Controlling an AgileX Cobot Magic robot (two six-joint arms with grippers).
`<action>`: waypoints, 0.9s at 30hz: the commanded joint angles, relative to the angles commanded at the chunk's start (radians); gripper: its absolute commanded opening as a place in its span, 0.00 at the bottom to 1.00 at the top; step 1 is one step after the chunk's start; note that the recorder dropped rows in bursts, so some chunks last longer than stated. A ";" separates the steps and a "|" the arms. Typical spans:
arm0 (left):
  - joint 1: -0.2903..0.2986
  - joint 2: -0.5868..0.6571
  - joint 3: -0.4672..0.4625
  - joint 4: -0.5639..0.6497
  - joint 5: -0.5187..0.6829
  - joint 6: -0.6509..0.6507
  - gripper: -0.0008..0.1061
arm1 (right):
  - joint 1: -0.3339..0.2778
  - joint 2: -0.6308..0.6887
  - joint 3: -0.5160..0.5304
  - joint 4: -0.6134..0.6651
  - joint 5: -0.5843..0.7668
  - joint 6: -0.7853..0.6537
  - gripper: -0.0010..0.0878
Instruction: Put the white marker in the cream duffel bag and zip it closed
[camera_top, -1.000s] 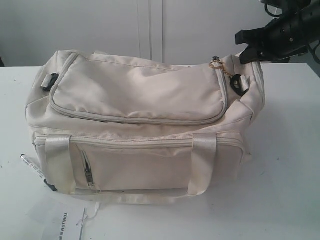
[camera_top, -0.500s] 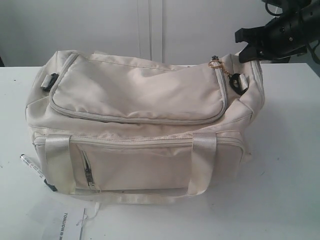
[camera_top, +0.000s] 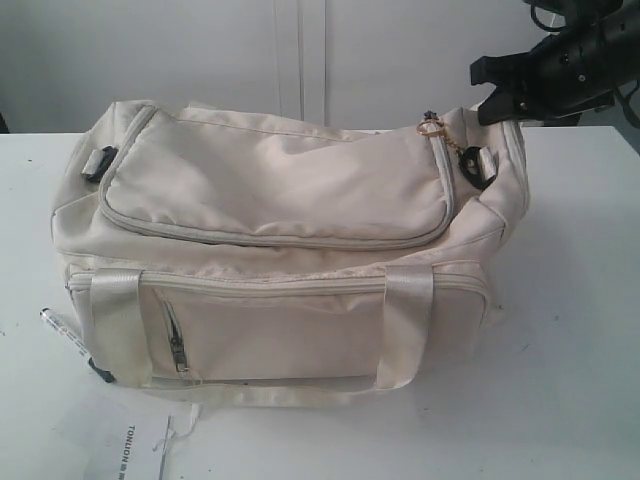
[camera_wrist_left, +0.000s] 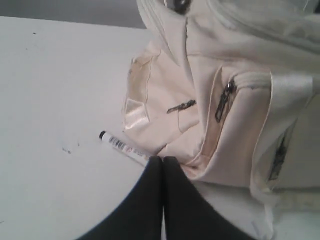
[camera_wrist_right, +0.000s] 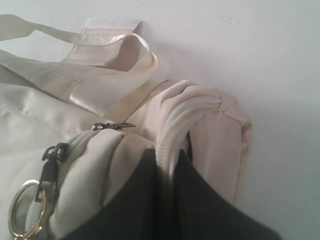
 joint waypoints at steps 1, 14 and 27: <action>0.000 0.000 0.000 0.000 -0.073 -0.031 0.01 | 0.000 0.000 0.000 0.000 0.000 0.000 0.01; 0.000 0.244 -0.310 0.131 0.038 -0.121 0.01 | 0.000 0.000 0.000 0.000 0.000 0.000 0.01; -0.002 0.584 -0.592 0.103 0.297 0.210 0.01 | 0.000 0.000 0.000 0.000 0.000 0.000 0.01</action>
